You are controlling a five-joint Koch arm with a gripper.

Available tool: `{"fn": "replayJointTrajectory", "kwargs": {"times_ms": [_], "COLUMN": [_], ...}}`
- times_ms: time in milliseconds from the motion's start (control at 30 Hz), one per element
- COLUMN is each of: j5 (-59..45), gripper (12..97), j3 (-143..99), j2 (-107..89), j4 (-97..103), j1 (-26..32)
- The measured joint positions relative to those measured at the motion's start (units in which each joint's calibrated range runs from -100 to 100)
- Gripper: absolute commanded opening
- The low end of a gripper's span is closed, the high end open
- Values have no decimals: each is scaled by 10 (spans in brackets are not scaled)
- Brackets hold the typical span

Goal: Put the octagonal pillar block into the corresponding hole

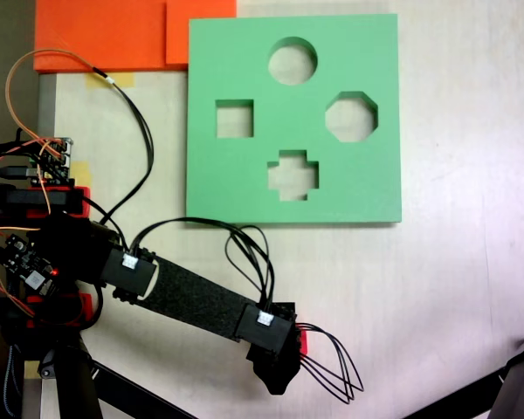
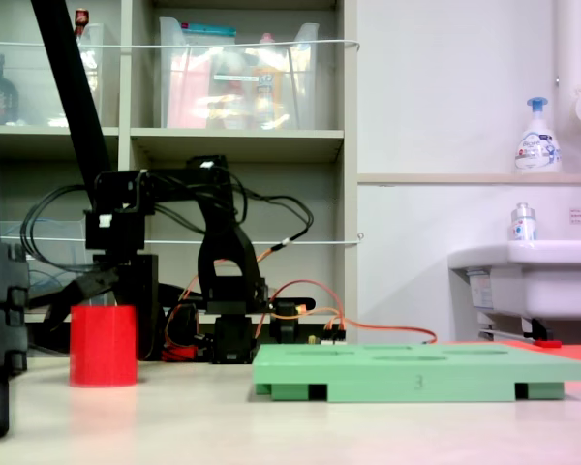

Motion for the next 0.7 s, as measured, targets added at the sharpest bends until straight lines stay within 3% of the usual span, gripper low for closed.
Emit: {"fn": "replayJointTrajectory", "kwargs": {"times_ms": [200,400,700], "j5": [0,-9,-9], "gripper": [509,387,359], "j3": [1,10,10], "j2": [1,-3,1], "j4": [-2,-34,-42], "j1": [-1,-2,-3]}}
